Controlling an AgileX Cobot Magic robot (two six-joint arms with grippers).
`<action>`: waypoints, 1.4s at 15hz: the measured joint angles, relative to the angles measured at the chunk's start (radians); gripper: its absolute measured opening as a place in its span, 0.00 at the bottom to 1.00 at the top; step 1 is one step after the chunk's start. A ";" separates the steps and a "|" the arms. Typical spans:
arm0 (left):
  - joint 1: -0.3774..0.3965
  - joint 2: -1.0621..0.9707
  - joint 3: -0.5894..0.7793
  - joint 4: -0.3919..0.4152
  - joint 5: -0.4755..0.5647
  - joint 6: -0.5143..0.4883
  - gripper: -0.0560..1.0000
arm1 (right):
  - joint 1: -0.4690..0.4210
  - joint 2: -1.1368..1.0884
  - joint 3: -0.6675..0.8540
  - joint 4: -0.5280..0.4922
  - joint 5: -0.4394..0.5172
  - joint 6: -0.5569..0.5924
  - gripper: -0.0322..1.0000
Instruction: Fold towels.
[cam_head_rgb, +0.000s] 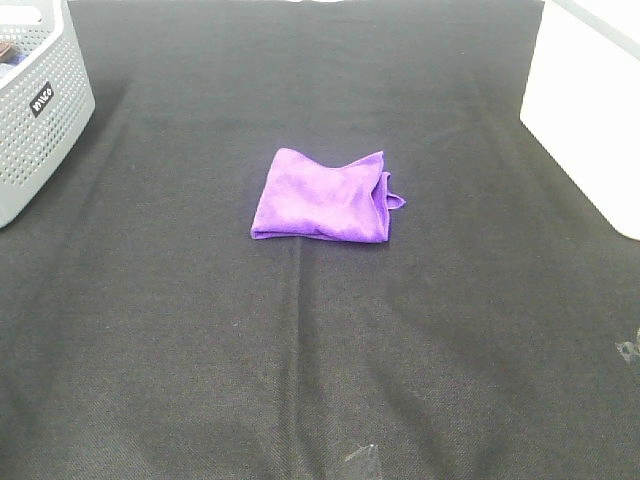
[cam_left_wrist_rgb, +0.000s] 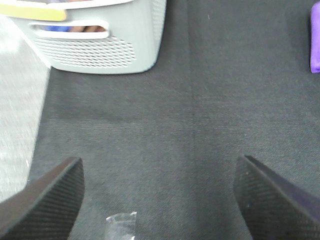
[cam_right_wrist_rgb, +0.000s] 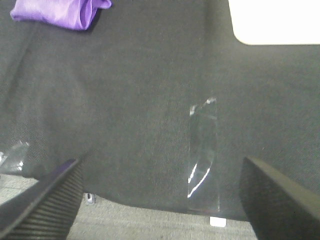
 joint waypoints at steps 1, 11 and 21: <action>0.000 -0.079 0.034 0.000 0.024 0.011 0.79 | 0.000 -0.049 0.038 0.000 -0.013 -0.001 0.82; 0.000 -0.425 0.188 -0.108 0.165 0.035 0.77 | 0.000 -0.280 0.231 -0.001 -0.097 -0.012 0.82; 0.011 -0.425 0.231 -0.174 0.055 0.054 0.76 | 0.000 -0.280 0.232 0.000 -0.103 -0.012 0.82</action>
